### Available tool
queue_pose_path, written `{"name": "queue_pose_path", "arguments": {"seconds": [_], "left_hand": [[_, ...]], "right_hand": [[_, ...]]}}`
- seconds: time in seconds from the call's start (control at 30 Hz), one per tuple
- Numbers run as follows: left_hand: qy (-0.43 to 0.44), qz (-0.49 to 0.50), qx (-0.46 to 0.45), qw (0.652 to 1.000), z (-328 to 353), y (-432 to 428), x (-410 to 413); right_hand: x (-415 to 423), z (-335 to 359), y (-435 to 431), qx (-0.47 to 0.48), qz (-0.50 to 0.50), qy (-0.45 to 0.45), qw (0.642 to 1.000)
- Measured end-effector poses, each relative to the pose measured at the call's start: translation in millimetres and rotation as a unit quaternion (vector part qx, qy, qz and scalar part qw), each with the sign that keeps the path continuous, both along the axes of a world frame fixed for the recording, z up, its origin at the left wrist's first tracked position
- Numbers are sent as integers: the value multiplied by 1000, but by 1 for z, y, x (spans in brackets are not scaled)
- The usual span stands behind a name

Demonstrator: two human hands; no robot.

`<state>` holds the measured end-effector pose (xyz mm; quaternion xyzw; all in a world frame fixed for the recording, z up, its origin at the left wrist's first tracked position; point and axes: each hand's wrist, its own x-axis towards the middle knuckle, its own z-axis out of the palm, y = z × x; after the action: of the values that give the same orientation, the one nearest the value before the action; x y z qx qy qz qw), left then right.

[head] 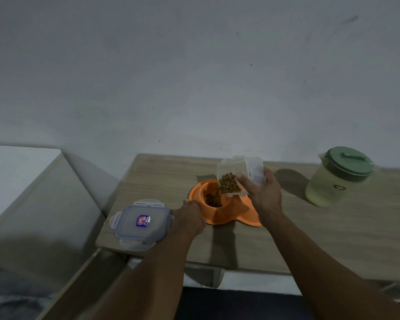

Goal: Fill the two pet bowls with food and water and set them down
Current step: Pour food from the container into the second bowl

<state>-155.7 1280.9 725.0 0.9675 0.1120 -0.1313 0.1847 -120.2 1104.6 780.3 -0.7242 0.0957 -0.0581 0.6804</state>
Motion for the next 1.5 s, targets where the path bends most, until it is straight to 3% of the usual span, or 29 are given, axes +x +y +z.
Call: {"name": "queue_pose_path", "arguments": {"seconds": [0.3, 0.43, 0.67, 0.87, 1.07, 1.2, 1.5], "left_hand": [[1, -1, 8, 1000, -2, -1, 1], [-6, -2, 4, 1000, -3, -1, 1], [-3, 0, -1, 1000, -3, 0, 1], [-8, 7, -1, 1000, -4, -1, 1], [-1, 11, -6, 1000, -3, -1, 2], [-6, 8, -11, 1000, -4, -1, 0], [6, -8, 20, 1000, 3, -2, 1]], "right_hand": [[1, 3, 2, 24, -19, 16, 999], [1, 1, 0, -34, 0, -16, 999], [4, 4, 3, 4, -7, -3, 1000], [2, 3, 0, -45, -18, -15, 999], [0, 6, 6, -15, -33, 22, 999], [-1, 7, 1, -50, -36, 11, 998], [3, 6, -6, 42, -72, 84, 993]]}}
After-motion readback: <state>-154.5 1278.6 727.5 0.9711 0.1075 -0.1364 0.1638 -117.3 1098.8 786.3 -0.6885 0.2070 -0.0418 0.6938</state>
